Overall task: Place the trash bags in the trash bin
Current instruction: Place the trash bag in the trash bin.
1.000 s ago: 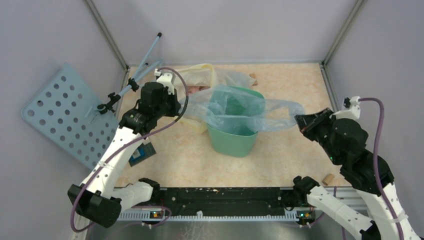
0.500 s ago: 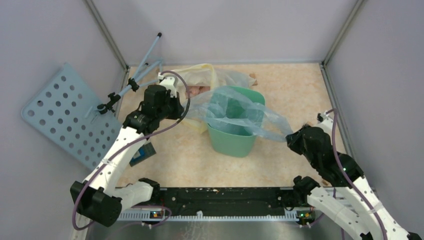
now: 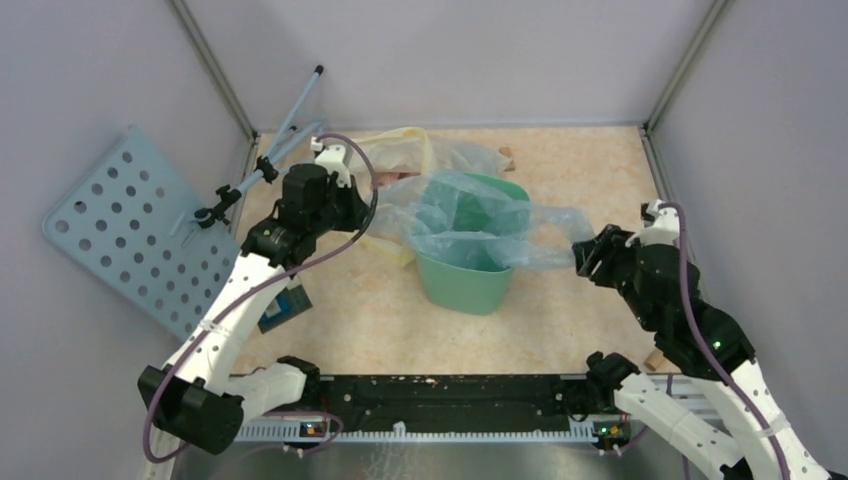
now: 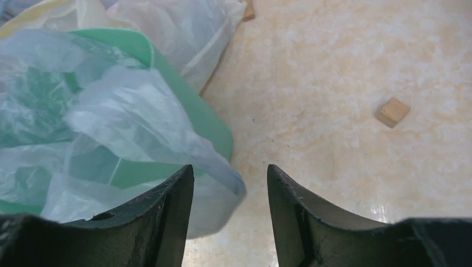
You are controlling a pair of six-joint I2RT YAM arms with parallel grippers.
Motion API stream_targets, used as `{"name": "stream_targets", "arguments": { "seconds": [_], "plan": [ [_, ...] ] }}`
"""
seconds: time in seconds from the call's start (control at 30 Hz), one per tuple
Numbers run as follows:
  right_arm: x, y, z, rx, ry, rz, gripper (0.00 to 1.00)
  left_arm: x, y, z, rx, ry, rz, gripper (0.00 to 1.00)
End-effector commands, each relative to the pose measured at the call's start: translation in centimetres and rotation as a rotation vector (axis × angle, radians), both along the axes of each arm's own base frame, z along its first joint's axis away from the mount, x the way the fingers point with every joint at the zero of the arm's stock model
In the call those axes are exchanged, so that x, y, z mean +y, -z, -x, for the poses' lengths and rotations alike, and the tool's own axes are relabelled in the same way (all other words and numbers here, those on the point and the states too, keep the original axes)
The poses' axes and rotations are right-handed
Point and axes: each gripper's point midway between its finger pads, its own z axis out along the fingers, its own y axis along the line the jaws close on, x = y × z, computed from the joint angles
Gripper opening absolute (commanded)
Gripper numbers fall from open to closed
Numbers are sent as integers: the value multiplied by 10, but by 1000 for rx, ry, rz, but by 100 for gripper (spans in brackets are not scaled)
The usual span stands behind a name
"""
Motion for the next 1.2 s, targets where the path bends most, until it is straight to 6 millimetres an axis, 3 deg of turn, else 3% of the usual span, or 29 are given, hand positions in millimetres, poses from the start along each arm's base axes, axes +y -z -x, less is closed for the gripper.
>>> {"name": "stream_targets", "arguments": {
  "seconds": [0.0, 0.23, 0.4, 0.53, 0.7, 0.8, 1.17],
  "plan": [
    [12, -51, 6, -148, -147, 20, 53, -2, -45, -4, -120, -4, 60, 13],
    [16, -80, 10, -163, -189, 26, 56, 2, -72, 6, -164, -6, 80, 53],
    [31, -87, 1, -149, -272, 96, 64, 10, -83, 12, -181, -34, 75, 68],
    [33, -92, -10, -160, -269, 145, 73, 12, -82, 16, -172, -33, 69, 73],
    [44, -99, -22, -221, -312, 180, 74, 21, -85, 21, -175, -66, 48, 86],
    [53, -99, -30, -226, -348, 207, 74, 20, -92, 29, -186, -57, 72, 89],
    [102, -113, -55, -337, -589, 335, 74, -38, -89, 109, 33, 187, 524, 86]
  ]
}}
